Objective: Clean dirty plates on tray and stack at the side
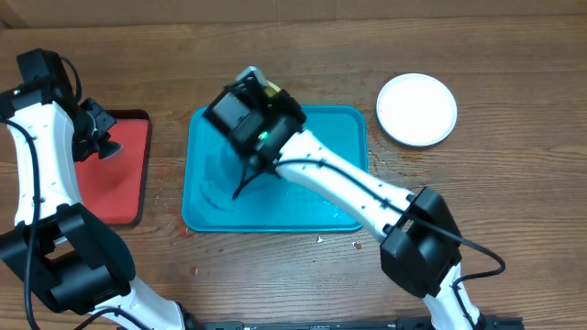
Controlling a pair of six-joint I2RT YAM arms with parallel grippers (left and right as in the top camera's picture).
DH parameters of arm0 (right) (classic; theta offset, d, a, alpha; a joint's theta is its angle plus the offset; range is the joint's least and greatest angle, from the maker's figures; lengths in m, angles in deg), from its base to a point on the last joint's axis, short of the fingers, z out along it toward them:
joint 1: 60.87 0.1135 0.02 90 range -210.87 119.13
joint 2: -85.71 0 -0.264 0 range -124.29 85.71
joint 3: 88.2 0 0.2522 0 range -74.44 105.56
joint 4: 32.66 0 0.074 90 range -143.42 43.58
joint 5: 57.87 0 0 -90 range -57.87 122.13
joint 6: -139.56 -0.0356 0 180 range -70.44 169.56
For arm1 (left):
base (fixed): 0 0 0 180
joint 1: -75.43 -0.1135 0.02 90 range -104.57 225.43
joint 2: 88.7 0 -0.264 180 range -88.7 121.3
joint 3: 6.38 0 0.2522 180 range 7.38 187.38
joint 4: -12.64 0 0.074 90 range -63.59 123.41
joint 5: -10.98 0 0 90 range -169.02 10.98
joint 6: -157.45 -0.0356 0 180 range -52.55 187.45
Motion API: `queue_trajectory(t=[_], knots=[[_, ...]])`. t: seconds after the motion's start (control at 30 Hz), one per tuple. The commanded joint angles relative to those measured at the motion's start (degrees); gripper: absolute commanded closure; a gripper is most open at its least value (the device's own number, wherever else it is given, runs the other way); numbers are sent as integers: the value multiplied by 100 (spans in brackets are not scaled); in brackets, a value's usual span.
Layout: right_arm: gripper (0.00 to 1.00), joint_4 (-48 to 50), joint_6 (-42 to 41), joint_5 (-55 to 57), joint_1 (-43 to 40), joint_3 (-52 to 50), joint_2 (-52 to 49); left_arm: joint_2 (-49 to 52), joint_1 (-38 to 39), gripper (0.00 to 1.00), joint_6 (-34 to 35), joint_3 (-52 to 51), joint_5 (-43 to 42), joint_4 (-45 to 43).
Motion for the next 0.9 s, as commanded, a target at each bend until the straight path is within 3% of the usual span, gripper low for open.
queue_trajectory(t=[0.0, 0.3, 0.87], knots=[[96, 345, 855, 1624, 251, 181, 221, 162, -24, 96, 114, -4, -68, 20], [96, 1202, 2385, 1768, 584, 179, 221, 195, -22, 96, 114, -4, -68, 35], [96, 1429, 2594, 1766, 579, 179, 221, 195, -22, 96, 114, -4, -70, 33]])
